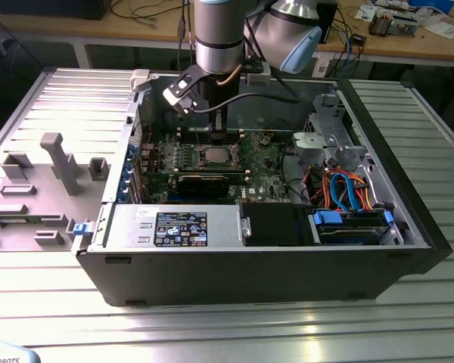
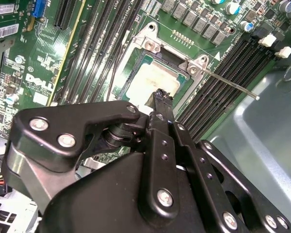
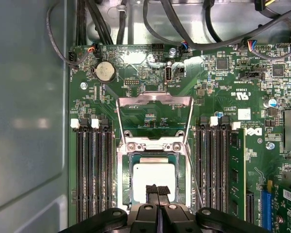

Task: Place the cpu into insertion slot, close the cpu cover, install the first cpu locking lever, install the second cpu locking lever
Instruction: 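Close the cpu cover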

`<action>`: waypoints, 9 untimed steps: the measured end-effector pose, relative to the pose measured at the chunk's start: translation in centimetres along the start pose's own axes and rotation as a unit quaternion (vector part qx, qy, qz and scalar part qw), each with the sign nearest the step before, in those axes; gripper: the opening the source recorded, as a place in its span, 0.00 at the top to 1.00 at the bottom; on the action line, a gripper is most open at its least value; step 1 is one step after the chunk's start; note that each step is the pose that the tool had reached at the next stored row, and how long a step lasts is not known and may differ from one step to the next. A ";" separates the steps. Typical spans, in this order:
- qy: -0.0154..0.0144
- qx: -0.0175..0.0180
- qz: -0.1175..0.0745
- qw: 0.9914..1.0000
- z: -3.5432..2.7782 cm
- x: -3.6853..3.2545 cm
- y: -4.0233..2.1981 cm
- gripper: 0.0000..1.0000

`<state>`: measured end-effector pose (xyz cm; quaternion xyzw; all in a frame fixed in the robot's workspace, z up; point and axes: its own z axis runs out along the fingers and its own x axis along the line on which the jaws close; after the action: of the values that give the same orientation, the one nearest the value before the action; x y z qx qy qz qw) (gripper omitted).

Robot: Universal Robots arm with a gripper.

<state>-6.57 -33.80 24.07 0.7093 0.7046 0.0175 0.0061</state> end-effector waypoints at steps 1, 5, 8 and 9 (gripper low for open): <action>0.000 0.000 0.000 1.000 -0.14 0.00 0.01 0.89; 0.000 0.000 0.000 1.000 -0.26 0.00 0.01 0.89; 0.000 0.000 0.000 1.000 -0.29 0.00 0.01 0.89; 0.000 0.000 0.000 1.000 -0.30 0.01 0.01 0.89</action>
<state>-6.57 -33.80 24.37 0.7093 0.7046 0.0175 0.0061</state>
